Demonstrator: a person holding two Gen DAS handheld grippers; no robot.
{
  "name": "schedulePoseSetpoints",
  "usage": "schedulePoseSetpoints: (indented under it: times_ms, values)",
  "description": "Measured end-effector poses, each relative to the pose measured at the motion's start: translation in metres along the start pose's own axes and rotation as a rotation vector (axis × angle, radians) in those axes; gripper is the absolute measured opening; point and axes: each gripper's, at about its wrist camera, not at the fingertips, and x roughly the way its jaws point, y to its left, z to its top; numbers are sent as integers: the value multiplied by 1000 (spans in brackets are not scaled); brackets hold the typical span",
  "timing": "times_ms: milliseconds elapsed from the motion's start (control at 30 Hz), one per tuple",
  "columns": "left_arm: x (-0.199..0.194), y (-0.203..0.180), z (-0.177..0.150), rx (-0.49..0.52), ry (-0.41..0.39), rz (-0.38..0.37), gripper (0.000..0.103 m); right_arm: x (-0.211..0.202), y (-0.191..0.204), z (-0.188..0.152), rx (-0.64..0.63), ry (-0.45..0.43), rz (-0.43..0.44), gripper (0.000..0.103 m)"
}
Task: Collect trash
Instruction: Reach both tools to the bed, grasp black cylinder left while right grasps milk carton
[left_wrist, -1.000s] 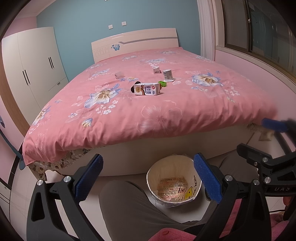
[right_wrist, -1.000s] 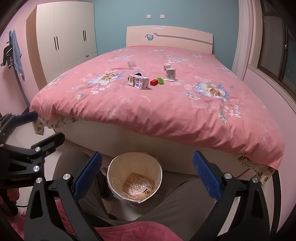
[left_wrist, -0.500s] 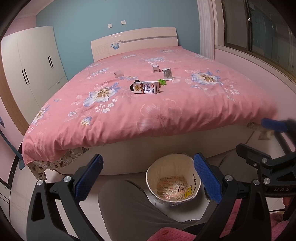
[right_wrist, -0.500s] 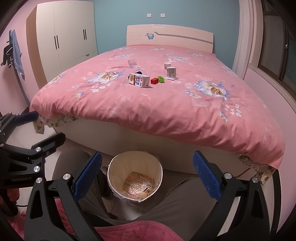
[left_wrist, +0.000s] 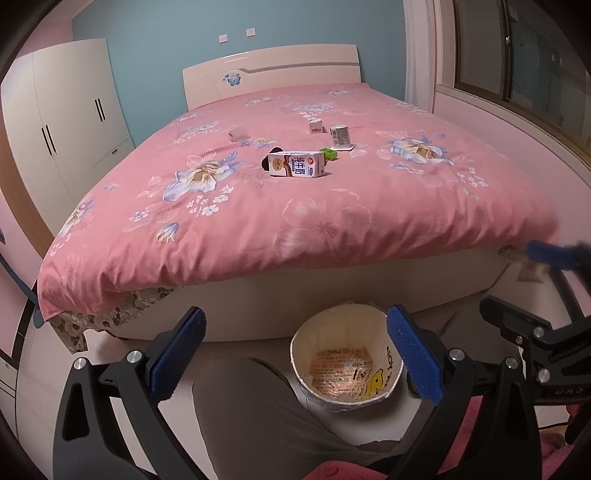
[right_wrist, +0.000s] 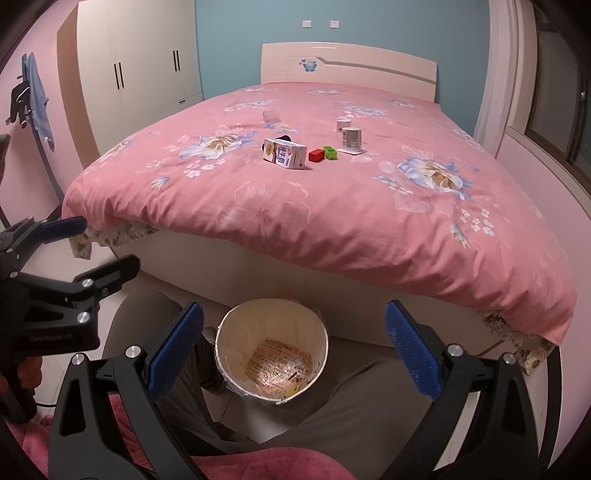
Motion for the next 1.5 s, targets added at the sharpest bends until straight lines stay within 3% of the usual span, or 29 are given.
schedulePoseSetpoints:
  times_ms: [367,967,1133,1267,1500]
  values:
    - [40,18,57,-21,2,14,100,33,-21,52,-18,1,-12,96]
    - [149,60,171,-57,62,11,100,113,-53,164,-70,1,132,96]
    - [188,71,190,-38,89,10,100,157,-51,191,-102,37,182,96]
    - [225,83,204,-55,131,-40,100,204,-48,209,-117,93,251,96]
    - [291,99,227,-51,191,-81,100,281,-38,221,-173,158,310,96]
